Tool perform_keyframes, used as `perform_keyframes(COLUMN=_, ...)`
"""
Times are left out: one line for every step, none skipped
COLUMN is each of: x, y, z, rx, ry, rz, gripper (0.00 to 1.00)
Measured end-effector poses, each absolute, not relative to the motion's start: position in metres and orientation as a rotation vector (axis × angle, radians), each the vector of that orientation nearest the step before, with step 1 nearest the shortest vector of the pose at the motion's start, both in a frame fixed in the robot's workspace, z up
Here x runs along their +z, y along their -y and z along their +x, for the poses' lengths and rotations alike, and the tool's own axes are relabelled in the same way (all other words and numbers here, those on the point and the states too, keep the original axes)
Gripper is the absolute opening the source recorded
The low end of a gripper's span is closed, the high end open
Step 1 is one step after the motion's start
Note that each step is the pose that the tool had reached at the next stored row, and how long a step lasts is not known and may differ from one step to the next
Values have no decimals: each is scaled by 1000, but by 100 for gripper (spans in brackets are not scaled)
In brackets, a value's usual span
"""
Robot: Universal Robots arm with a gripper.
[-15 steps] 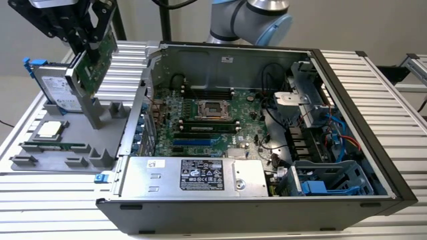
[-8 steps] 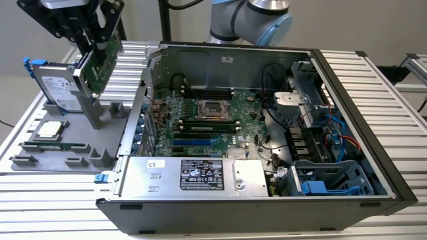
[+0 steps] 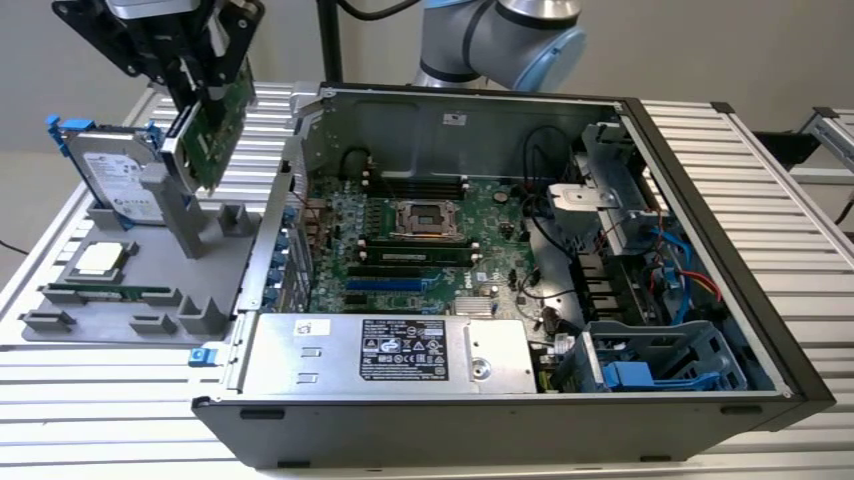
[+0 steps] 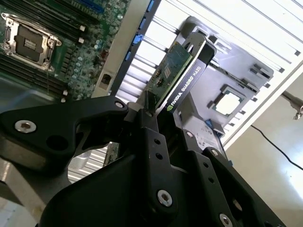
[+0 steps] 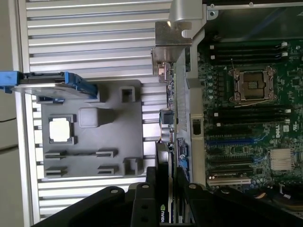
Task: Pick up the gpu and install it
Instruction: 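Pick up the gpu and move the gpu toward the slot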
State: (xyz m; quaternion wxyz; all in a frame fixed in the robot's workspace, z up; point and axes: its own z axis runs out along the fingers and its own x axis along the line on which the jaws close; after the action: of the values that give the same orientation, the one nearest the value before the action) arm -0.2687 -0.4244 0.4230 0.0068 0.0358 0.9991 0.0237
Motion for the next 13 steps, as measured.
perform_keyframes(x=423, y=424, z=-267, rx=74, ry=-3125, rz=112, gripper=0)
perform_keyframes(x=423, y=424, z=-266, rx=74, ry=-3126, rz=112, gripper=0)
perform_keyframes(x=423, y=424, z=-265, rx=74, ry=-3126, rz=112, gripper=0)
perform_keyframes(x=423, y=424, z=-264, rx=74, ry=-3126, rz=112, gripper=0)
perform_keyframes(x=423, y=424, z=-262, rx=74, ry=-3126, rz=112, gripper=0)
perform_keyframes(x=423, y=424, z=-261, rx=74, ry=-3126, rz=112, gripper=0)
perform_keyframes(x=423, y=424, z=-260, rx=74, ry=-3127, rz=112, gripper=0)
perform_keyframes(x=423, y=424, z=-258, rx=74, ry=-3127, rz=112, gripper=0)
perform_keyframes(x=423, y=424, z=-257, rx=74, ry=-3127, rz=112, gripper=0)
perform_keyframes(x=423, y=424, z=-256, rx=74, ry=-3127, rz=112, gripper=0)
perform_keyframes(x=423, y=424, z=-254, rx=74, ry=-3127, rz=112, gripper=0)
perform_keyframes(x=423, y=424, z=-253, rx=74, ry=-3128, rz=112, gripper=0)
perform_keyframes(x=423, y=424, z=-252, rx=74, ry=-3128, rz=112, gripper=0)
